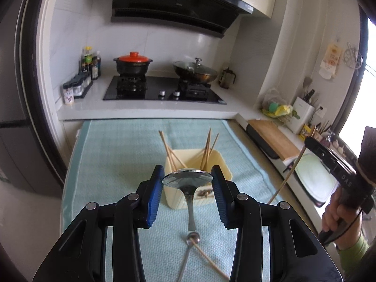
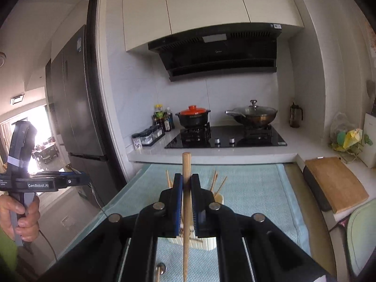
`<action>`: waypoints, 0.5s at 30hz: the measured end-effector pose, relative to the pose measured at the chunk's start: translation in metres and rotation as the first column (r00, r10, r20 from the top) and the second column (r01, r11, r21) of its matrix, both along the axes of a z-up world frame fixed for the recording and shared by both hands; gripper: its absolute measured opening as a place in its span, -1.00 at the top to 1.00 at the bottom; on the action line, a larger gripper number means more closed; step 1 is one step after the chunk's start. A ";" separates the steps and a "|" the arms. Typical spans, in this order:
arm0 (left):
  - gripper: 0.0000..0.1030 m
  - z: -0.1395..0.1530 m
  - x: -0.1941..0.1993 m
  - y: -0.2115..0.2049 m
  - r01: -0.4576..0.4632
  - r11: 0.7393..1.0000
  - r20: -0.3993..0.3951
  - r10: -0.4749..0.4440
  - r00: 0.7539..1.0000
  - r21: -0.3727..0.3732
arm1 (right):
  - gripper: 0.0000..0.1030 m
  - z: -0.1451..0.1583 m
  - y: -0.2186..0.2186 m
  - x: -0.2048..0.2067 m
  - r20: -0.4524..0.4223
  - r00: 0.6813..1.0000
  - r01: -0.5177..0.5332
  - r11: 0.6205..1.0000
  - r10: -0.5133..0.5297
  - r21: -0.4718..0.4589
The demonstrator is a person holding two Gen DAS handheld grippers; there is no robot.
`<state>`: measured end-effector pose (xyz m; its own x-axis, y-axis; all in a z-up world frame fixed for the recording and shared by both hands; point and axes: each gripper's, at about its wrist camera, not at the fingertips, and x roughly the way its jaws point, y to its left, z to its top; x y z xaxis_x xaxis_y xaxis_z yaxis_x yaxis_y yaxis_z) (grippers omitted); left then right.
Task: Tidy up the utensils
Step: 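Carry the spoon and chopstick over the caddy and open both grippers to drop them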
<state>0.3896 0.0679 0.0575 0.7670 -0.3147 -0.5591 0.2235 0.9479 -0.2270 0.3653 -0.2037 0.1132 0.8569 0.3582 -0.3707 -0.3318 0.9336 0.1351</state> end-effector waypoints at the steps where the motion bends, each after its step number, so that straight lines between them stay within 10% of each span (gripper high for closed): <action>1: 0.20 0.007 0.005 -0.001 -0.003 1.000 0.015 0.003 1.000 -0.003 | 0.86 0.006 0.001 0.005 0.022 1.000 0.006 1.000 -0.006 0.006; 8: 0.20 0.036 0.058 -0.018 -0.018 1.000 0.075 0.019 0.997 -0.005 | 0.86 0.032 0.013 0.052 0.131 0.991 0.020 1.000 -0.022 0.014; 15: 0.20 -0.001 0.121 -0.036 -0.043 0.999 0.002 0.043 0.999 0.004 | 0.86 0.001 0.031 0.114 0.129 0.992 0.003 1.000 -0.001 -0.011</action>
